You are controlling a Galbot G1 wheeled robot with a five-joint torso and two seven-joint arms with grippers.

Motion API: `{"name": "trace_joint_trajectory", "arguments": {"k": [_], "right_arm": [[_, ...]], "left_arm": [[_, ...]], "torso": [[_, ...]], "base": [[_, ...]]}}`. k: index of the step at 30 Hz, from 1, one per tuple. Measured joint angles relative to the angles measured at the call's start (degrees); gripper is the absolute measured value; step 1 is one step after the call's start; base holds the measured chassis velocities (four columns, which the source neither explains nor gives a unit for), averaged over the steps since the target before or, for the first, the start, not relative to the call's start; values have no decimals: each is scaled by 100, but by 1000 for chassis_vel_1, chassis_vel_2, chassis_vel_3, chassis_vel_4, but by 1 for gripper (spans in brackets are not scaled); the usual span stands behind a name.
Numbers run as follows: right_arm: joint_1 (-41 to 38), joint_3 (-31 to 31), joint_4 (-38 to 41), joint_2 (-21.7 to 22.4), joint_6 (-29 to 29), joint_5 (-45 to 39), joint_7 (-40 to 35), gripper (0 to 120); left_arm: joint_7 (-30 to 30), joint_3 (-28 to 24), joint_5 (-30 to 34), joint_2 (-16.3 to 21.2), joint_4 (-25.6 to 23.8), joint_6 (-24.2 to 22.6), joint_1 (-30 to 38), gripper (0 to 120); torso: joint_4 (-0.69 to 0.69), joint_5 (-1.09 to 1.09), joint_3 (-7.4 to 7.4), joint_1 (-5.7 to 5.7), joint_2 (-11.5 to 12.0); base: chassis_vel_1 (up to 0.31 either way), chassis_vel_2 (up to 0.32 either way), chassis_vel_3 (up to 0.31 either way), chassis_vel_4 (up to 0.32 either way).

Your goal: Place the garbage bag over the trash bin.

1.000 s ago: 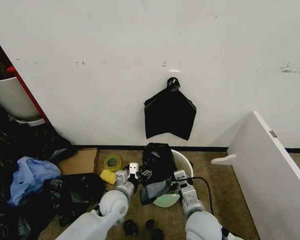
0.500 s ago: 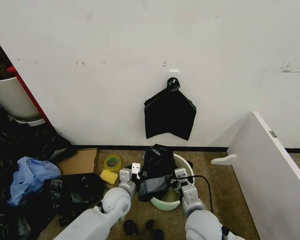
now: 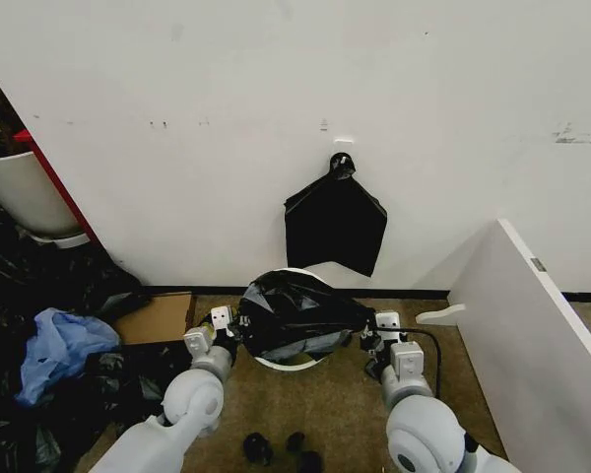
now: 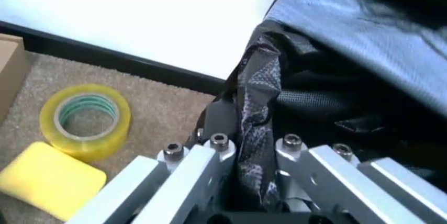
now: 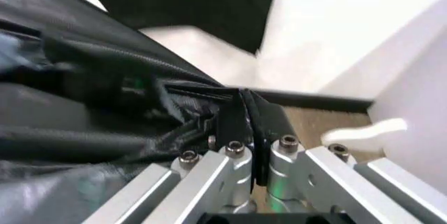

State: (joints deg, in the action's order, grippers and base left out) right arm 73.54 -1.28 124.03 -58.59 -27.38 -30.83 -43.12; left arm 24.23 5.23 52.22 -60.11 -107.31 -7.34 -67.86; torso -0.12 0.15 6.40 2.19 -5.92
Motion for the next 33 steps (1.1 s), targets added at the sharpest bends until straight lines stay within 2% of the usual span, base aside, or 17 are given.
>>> {"name": "trace_joint_trajectory", "arguments": {"k": [5,11,16,18,19,23,29,32,33], "right_arm": [[189,-69,-56,57,16,70,139,0],[527,-41,357,109,158,492,440,0],[1183,-226,768,390,749,1833,1183,18],[1245,-264,784,419,826,2010,1262,21],[1535,-433,871,550,1140,2738,1563,28],[1838,-569,1057,715,1308,3149,1851,45],[1451,-409,794,931,1827,4082,3064,65],[1037,-145,389,1034,2187,4988,3653,79],[1037,-145,389,1034,2187,4988,3653,79]], "left_arm": [[-3,47,3,20,-149,25,-148,3],[23,56,-27,19,-211,15,-189,3],[50,51,-43,35,-254,-68,-178,3],[53,50,-43,36,-254,-71,-173,3],[65,44,-44,36,-258,-80,-157,3],[85,21,-44,33,-303,-112,-143,3],[96,-51,-57,68,-524,-257,-205,3],[96,-102,-156,90,-638,-349,-231,3],[96,-102,-156,90,-638,-349,-231,3]], "torso": [[0,1,0,0,1],[0,0,0,0,1],[0,0,0,0,1],[0,0,0,0,1],[0,0,-1,0,1],[-1,0,-1,0,1],[1,1,0,0,1],[1,0,0,0,1],[1,0,0,0,1]], "base": [[0,0,0,0],[0,0,0,0],[0,0,0,0],[0,0,0,0],[0,0,0,0],[0,0,0,0],[0,0,0,0],[0,0,0,0],[0,0,0,0]]}}
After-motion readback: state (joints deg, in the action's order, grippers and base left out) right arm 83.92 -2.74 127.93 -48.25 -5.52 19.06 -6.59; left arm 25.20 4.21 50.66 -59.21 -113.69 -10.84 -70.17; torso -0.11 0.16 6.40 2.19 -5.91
